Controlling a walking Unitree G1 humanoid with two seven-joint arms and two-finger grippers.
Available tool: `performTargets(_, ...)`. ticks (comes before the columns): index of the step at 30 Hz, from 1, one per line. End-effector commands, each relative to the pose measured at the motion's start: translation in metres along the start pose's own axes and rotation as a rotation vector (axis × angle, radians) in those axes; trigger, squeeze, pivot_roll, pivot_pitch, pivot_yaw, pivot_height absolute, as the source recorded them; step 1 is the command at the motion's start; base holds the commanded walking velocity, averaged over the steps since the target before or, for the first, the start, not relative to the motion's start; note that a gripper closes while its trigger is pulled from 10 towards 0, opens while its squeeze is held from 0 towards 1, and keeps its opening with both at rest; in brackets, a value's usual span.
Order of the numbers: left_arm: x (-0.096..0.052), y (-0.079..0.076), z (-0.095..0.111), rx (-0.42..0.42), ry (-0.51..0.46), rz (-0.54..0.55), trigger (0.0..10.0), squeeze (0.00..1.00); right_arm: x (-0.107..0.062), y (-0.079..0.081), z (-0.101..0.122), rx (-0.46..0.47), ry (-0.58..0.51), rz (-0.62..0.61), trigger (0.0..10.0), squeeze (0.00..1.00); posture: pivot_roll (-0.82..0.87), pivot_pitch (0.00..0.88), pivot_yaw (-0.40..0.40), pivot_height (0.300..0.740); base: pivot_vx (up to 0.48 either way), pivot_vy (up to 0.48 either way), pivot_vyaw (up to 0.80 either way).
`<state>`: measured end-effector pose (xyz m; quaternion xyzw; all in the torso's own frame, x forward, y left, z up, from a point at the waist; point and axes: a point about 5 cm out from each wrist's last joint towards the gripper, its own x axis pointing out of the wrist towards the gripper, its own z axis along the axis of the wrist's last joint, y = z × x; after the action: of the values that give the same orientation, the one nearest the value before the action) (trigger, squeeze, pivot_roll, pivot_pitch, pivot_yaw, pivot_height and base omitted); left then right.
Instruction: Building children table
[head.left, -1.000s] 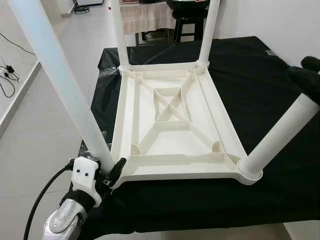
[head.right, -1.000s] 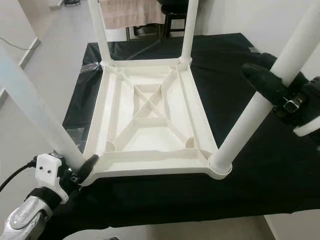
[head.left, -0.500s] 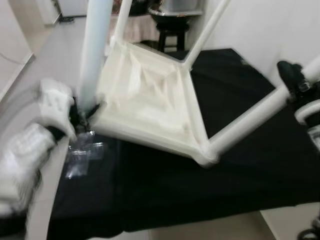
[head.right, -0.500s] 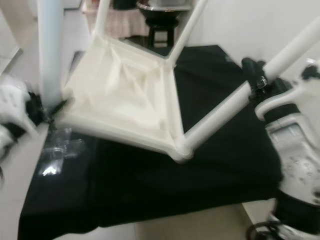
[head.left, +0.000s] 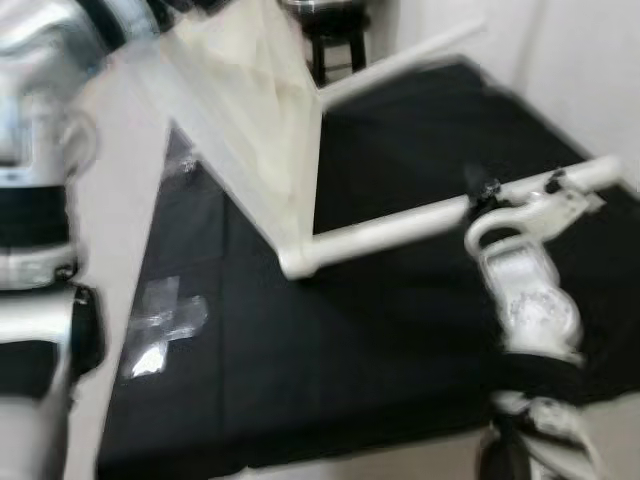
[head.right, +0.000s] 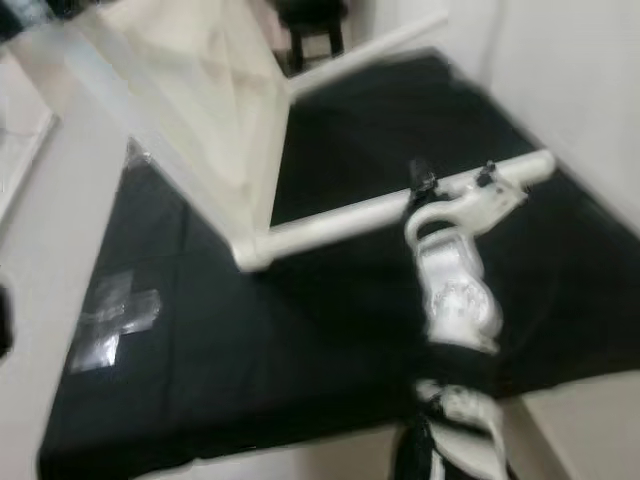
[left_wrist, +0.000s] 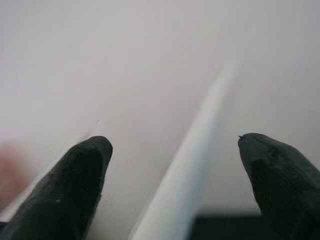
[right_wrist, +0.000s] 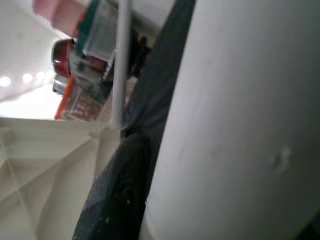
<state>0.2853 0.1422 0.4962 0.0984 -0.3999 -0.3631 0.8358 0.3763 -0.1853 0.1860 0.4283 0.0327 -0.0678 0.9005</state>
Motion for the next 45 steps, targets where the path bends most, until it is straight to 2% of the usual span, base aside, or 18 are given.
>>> performTargets(1, -0.005, 0.000, -0.005, -0.026, 0.010, -0.027, 10.0, 1.00, -0.010, -0.069, -0.057, -0.221, 0.219, -0.329, 0.0, 0.00, 0.07, 0.051, 0.152, 0.740, 0.000, 0.000, 0.00)
performTargets(2, -0.005, 0.000, -0.005, -0.026, 0.010, -0.027, 10.0, 1.00, -0.010, -0.069, -0.057, -0.221, 0.219, -0.329, 0.0, 0.00, 0.07, 0.051, 0.152, 0.740, 0.000, 0.000, 0.00)
performTargets(3, -0.004, -0.003, -0.010, -0.056, 0.024, -0.055, 10.0, 0.36, -0.010, -0.074, -0.054, -0.227, 0.206, -0.353, 0.0, 0.00, 0.07, 0.055, 0.155, 0.740, 0.000, 0.000, 0.00)
performTargets(4, -0.004, -0.003, -0.010, -0.056, 0.024, -0.055, 10.0, 0.36, -0.010, -0.074, -0.054, -0.227, 0.206, -0.353, 0.0, 0.00, 0.07, 0.055, 0.155, 0.740, 0.000, 0.000, 0.00)
performTargets(5, -0.006, -0.008, -0.017, -0.083, 0.041, -0.082, 10.0, 0.00, -0.010, -0.080, -0.052, -0.238, 0.195, -0.391, 0.0, 0.00, 0.06, 0.057, 0.156, 0.740, 0.000, 0.000, 0.00)
performTargets(8, -0.006, -0.010, -0.022, -0.112, 0.059, -0.108, 10.0, 0.00, -0.011, -0.087, -0.050, -0.246, 0.181, -0.431, 0.0, 0.00, 0.06, 0.060, 0.155, 0.740, 0.000, 0.000, 0.00)
performTargets(9, -0.013, -0.018, -0.035, -0.182, 0.087, -0.136, 10.0, 0.00, -0.014, -0.104, -0.043, -0.290, 0.165, -0.564, 0.0, 0.00, 0.05, 0.069, 0.151, 0.740, 0.000, 0.000, 0.00)
performTargets(10, -0.016, -0.021, -0.040, -0.209, 0.095, -0.142, 10.0, 0.00, -0.016, -0.110, -0.042, -0.323, 0.167, -0.608, 10.0, 0.54, 0.05, 0.073, 0.143, 0.740, 0.000, 0.000, 0.00)
performTargets(11, -0.018, -0.023, -0.043, -0.224, 0.099, -0.146, 10.0, 0.00, -0.017, -0.113, -0.042, -0.344, 0.170, -0.631, 10.0, 1.00, 0.05, 0.073, 0.143, 0.740, 0.000, 0.000, 0.00)
performTargets(22, -0.032, -0.019, -0.054, -0.277, 0.113, -0.071, 10.0, 0.00, -0.023, -0.120, -0.032, -0.363, 0.086, -0.649, 10.0, 1.00, 0.02, 0.093, 0.098, 0.740, 0.000, 0.000, 0.00)
performTargets(24, -0.041, -0.014, -0.061, -0.282, 0.127, -0.017, 10.0, 0.00, -0.037, -0.105, -0.023, -0.246, 0.031, -0.538, 10.0, 1.00, 0.00, 0.100, 0.095, 0.740, 0.000, 0.000, 0.00)
performTargets(28, -0.046, -0.013, -0.064, -0.285, 0.136, 0.001, 10.0, 0.00, -0.042, -0.097, -0.020, -0.200, 0.014, -0.485, 10.0, 1.00, 0.00, 0.101, 0.095, 0.740, 0.000, 0.000, 0.00)
performTargets(30, -0.068, -0.011, -0.086, -0.311, 0.187, 0.085, 10.0, 0.00, -0.071, -0.062, -0.010, 0.062, -0.074, -0.157, 10.0, 1.00, -0.02, 0.104, 0.090, 0.740, 0.000, 0.000, 0.00)
performTargets(38, -0.088, -0.004, -0.104, -0.326, 0.238, 0.160, 10.0, 0.00, -0.106, -0.050, -0.003, 0.200, -0.099, 0.028, 10.0, 1.00, -0.04, 0.109, 0.082, 0.740, 0.000, 0.000, 0.00)
performTargets(39, -0.092, -0.003, -0.106, -0.332, 0.242, 0.168, 10.0, 0.00, -0.119, -0.049, -0.002, 0.241, -0.082, 0.094, 10.0, 0.88, -0.04, 0.114, 0.077, 0.740, 0.000, 0.000, 0.00)
performTargets(40, -0.095, -0.004, -0.106, -0.338, 0.242, 0.169, 10.0, 0.00, -0.131, -0.048, 0.000, 0.256, -0.059, 0.172, 10.0, 0.24, -0.05, 0.117, 0.077, 0.740, 0.000, 0.000, 0.00)
performTargets(41, -0.097, -0.006, -0.105, -0.356, 0.236, 0.151, 10.0, 0.00, -0.141, -0.046, 0.003, 0.249, -0.039, 0.246, 10.0, 0.00, -0.05, 0.117, 0.079, 0.740, 0.000, 0.000, 0.00)
performTargets(45, -0.099, -0.011, -0.101, -0.392, 0.212, 0.092, 10.0, 0.00, -0.149, -0.040, 0.010, 0.197, -0.030, 0.334, 10.0, 0.00, -0.05, 0.116, 0.079, 0.740, 0.000, 0.000, 0.00)
